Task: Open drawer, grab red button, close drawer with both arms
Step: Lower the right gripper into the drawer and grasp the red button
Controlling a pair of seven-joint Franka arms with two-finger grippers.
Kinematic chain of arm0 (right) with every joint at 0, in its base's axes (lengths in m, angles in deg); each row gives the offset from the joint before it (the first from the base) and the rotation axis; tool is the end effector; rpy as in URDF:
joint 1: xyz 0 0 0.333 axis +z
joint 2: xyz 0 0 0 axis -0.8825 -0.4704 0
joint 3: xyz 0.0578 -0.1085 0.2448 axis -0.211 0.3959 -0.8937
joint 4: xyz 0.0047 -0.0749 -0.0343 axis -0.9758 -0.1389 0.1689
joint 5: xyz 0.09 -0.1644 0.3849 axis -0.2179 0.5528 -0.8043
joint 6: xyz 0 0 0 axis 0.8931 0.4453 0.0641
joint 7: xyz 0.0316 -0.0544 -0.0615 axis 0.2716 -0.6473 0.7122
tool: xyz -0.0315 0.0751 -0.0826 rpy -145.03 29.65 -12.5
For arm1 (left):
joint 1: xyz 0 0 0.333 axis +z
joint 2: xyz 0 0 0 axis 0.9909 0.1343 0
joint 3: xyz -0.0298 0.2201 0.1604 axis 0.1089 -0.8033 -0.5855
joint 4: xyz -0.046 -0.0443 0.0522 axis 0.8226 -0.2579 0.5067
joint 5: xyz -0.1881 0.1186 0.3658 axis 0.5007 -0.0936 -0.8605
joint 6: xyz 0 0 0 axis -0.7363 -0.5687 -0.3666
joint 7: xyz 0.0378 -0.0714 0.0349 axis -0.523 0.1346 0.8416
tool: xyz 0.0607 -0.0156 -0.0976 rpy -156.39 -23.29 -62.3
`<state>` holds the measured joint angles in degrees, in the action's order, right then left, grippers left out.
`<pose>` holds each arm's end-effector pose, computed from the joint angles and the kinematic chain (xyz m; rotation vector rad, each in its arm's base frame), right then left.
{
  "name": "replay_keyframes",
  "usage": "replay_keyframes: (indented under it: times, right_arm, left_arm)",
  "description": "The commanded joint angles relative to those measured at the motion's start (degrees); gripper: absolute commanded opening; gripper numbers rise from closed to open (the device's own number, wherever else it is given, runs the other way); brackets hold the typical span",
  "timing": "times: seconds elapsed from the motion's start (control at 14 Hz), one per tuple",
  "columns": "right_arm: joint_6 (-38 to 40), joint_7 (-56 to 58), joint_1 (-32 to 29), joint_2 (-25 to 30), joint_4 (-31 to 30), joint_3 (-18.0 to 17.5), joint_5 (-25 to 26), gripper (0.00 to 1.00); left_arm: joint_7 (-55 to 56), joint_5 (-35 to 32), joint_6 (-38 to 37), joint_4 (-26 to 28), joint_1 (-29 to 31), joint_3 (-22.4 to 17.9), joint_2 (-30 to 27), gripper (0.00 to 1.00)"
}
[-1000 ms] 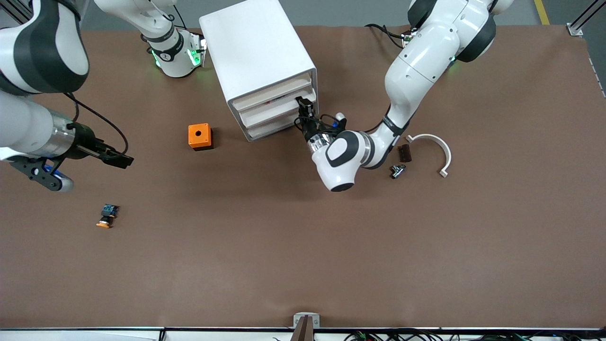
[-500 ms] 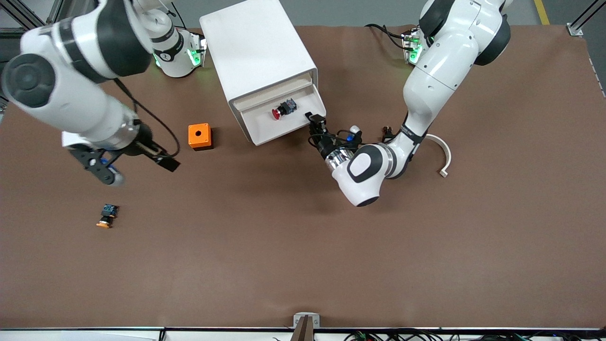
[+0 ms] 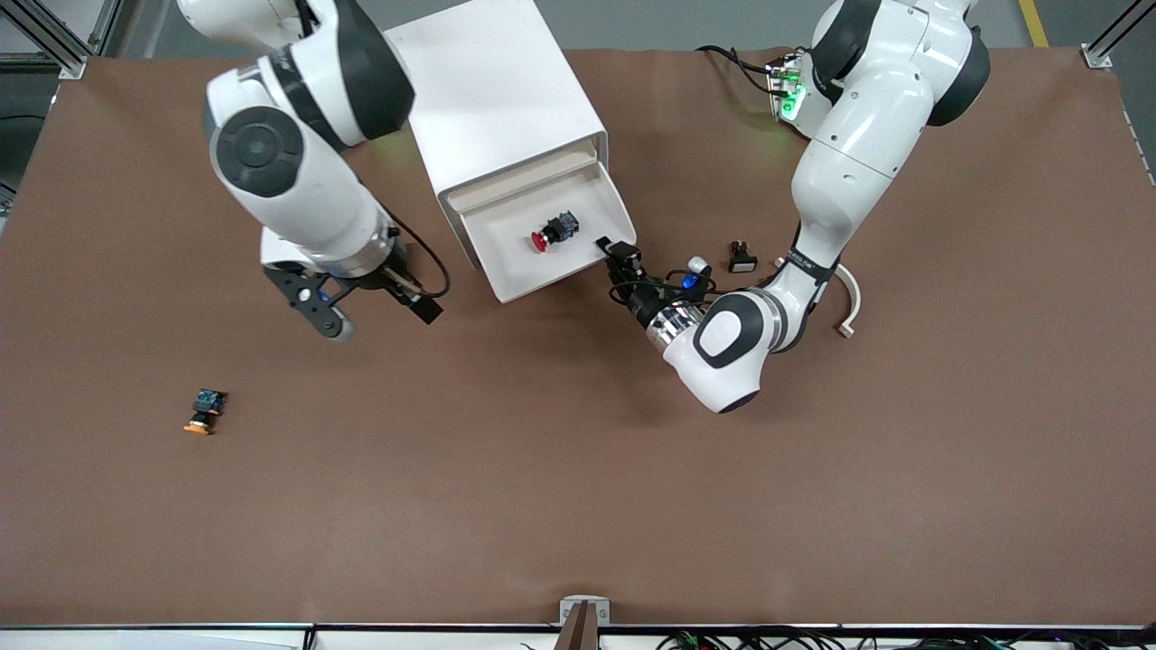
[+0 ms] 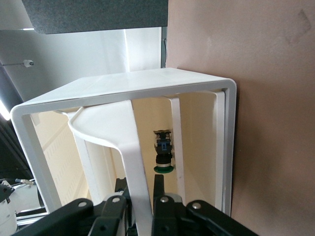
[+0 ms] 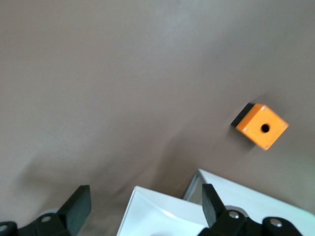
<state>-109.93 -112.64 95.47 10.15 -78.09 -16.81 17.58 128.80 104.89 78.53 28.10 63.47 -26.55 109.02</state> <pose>0.5800 0.3266 0.4236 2.8921 -1.2115 -0.1281 0.5086 -0.4060 0.1202 -1.0548 -1.7637 1.5693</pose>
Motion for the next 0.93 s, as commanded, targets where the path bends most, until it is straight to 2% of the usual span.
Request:
replay_keyframes:
  times: [0.0, 0.21, 0.36, 0.5, 0.57, 0.64, 0.79, 0.86]
  right_arm:
    - [-5.1, -6.32, 4.68, 0.08, -3.56, 0.68, -0.5, 1.0]
    - [-8.45, -11.87, 8.65, -3.08, -3.48, 0.68, -0.41, 1.0]
    - [-8.63, -13.19, 10.67, -4.05, -3.74, 0.68, -0.41, 1.0]
    - [-8.54, -13.89, 13.39, -4.49, -4.18, 0.59, -0.5, 1.0]
    - [-8.72, -15.37, 14.79, -4.5, -4.18, 0.67, -0.5, 1.0]
    - [-9.24, -16.52, 16.11, -4.67, -4.18, 0.68, -0.41, 1.0]
    - [-10.3, -18.89, 17.61, -5.72, -4.96, 0.68, -0.41, 1.0]
    - [-11.0, -19.16, 18.32, -5.81, -5.84, 0.68, -0.41, 1.0]
  left_arm:
    - [-0.55, -1.52, 0.85, -0.65, 1.23, -1.68, 1.47, 0.16]
    - [-0.55, -1.52, 0.94, -0.74, 1.93, -1.68, 1.47, 0.18]
    - [-0.64, -1.52, 0.85, -0.74, 2.54, -1.68, 1.56, 0.24]
    - [-1.34, -1.34, 0.94, -0.74, 2.99, -1.6, 1.47, 0.44]
    - [-2.47, -1.34, 0.94, -0.82, 3.34, -1.6, 1.3, 0.63]
    - [-4.14, -1.25, 0.94, -0.91, 3.43, -1.42, 1.21, 0.76]
    - [-7.04, 0.58, 0.85, -2.48, 4.13, -1.33, 1.21, 0.96]
    - [-8.01, 1.55, 0.85, -2.67, 4.22, -1.33, 1.03, 1.0]
